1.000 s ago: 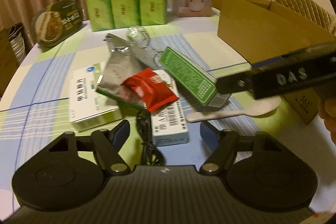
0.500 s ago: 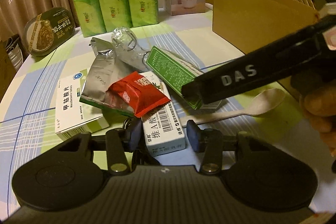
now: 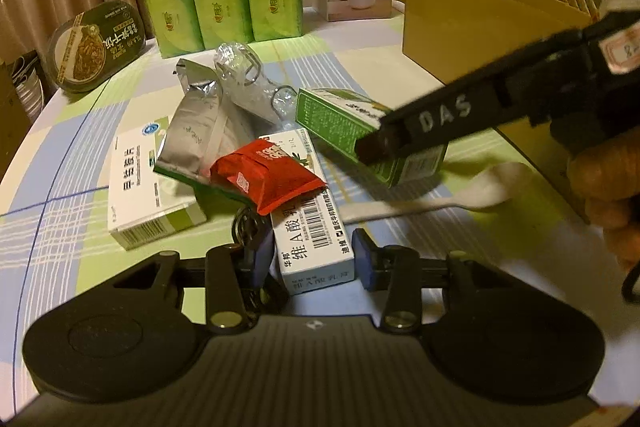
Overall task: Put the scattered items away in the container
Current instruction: 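Grasp the white cream box with the left tool while the right tool grasps the green-white box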
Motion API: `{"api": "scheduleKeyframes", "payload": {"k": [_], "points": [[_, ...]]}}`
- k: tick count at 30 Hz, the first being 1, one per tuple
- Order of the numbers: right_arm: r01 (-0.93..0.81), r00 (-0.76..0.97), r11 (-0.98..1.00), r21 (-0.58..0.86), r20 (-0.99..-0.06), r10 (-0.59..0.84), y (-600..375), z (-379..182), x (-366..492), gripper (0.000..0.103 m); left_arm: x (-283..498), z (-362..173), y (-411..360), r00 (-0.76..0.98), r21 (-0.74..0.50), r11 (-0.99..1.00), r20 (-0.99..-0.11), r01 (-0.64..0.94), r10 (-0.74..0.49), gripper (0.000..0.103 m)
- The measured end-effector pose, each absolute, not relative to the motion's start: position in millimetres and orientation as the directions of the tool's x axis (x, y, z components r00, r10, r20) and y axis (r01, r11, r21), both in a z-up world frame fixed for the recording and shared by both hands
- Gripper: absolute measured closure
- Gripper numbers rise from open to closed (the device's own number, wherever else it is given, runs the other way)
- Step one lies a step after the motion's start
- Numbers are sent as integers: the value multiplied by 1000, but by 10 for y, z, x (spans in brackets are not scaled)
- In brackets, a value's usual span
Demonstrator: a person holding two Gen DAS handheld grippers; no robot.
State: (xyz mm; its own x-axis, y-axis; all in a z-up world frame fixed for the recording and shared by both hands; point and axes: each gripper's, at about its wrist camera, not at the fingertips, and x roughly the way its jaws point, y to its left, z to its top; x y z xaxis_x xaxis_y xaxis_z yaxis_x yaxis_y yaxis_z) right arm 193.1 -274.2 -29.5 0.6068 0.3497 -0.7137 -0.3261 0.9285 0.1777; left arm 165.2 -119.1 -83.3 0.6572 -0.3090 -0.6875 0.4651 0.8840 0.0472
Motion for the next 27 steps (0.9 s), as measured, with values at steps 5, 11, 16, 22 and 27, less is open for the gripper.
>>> {"api": "scheduleKeyframes", "payload": {"k": [5,11,16,22,27], "points": [[-320,623,934,157,-708,332,-2815,-153,1729,50,1417,-786,-1187,639,19,887,-701,462,-318,66],[-349,627,930,117,-709,324,-2859,-43,1314,50,1087,-735,-1116,619,-13,890,-714,455,-327,67],[-366,627,927,83,-714,312,-2913,-41,944,50,912,-739,-1114,604,0,862,-714,506,-354,67],[-402,634,916,8,-719,285,-2933,-84,632,50,916,-777,-1182,622,46,864,-713,502,-324,50],[-424,629,905,-39,-731,263,-2933,-243,538,50,958,-856,-1217,613,46,870,-728,491,-307,50]]}}
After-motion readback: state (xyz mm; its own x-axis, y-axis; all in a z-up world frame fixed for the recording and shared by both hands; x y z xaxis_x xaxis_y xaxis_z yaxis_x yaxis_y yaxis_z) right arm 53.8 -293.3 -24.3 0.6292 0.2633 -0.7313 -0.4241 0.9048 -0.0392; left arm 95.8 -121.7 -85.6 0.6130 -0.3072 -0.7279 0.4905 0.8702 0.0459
